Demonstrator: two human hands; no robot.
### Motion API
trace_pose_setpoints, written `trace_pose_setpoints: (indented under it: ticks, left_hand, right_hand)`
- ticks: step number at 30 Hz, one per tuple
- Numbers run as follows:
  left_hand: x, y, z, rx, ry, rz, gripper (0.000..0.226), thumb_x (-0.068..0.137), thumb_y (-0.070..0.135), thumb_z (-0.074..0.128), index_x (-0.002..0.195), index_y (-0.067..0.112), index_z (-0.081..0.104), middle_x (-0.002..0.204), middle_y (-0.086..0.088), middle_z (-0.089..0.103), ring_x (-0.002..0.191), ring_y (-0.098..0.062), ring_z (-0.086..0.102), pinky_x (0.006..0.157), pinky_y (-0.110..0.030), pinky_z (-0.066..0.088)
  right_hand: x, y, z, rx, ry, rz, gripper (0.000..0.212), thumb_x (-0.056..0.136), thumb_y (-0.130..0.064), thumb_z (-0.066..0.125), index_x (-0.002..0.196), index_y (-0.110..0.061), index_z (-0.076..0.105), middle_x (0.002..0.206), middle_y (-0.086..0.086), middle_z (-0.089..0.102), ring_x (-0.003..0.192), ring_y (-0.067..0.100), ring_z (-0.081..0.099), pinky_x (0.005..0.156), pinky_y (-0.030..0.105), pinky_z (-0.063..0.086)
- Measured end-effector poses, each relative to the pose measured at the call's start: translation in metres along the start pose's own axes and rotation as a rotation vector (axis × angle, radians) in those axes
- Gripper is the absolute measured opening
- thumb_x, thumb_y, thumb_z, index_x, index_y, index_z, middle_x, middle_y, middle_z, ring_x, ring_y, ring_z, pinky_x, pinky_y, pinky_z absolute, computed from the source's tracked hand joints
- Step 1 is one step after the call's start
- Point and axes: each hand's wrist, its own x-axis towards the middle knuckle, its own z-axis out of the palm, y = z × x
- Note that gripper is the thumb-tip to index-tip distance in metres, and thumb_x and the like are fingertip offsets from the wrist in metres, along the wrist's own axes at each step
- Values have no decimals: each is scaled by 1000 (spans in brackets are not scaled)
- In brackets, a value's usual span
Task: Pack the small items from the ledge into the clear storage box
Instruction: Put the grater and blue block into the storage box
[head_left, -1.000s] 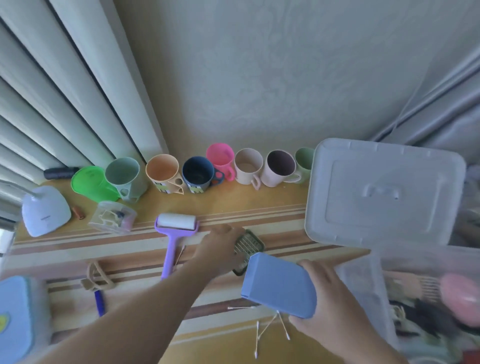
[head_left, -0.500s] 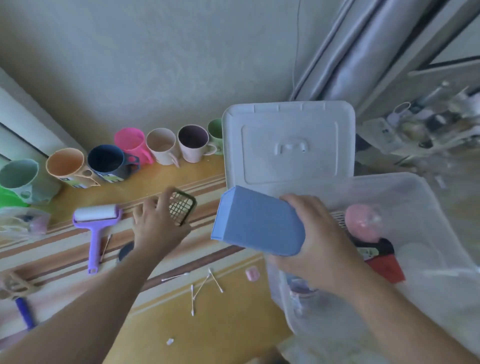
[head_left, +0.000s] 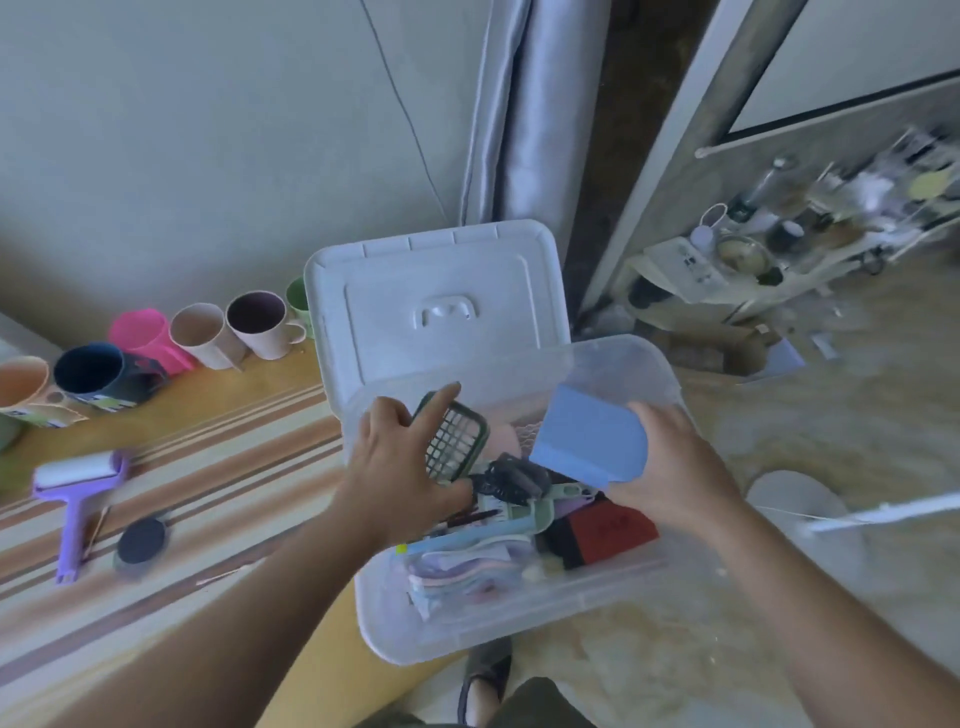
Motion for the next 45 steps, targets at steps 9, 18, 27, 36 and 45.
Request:
trace_pose_setpoints:
  ticks: [9,18,27,36,45]
  left_hand:
    - [3,4,67,249,-256,-53,108,68,56,65,152,55,-3,122,-4,29,114,-25,34,101,-42,45]
    - [-2,-14,71,277,-250,-3,117,74,47,77,161,37,-1,138,-1,34,121,-19,35,107,-35,43]
    - [-12,1,66,211,-298,29,113,73,33,71,160,40,-1,158,5,26,141,-24,29,114,-39,38]
    - [-26,1,59,292,-210,169,106,78,58,67,160,40,2,161,14,30,143,-17,27,118,-39,29]
    - [-48,-40,37,442,-10,30,47,81,49,70,126,37,63,142,-4,53,136,-34,42,105,-58,47]
  right_hand:
    - [2,64,34,-285,-346,-230,85,72,-23,73,142,-42,28,143,-7,31,124,31,46,95,46,52]
    - [30,66,24,-565,-495,-362,93,59,-58,82,137,-35,37,136,-5,53,122,25,44,97,41,45]
    - [10,-39,41,-43,-449,-516,102,82,-53,81,164,-36,22,166,-9,30,146,18,38,112,40,44]
    - [8,-63,85,-228,-303,-596,99,74,-71,70,155,-25,36,151,-3,41,130,29,46,105,49,50]
    - [96,-13,61,-453,-57,-321,89,79,-59,81,149,-24,39,142,0,46,119,32,47,88,45,51]
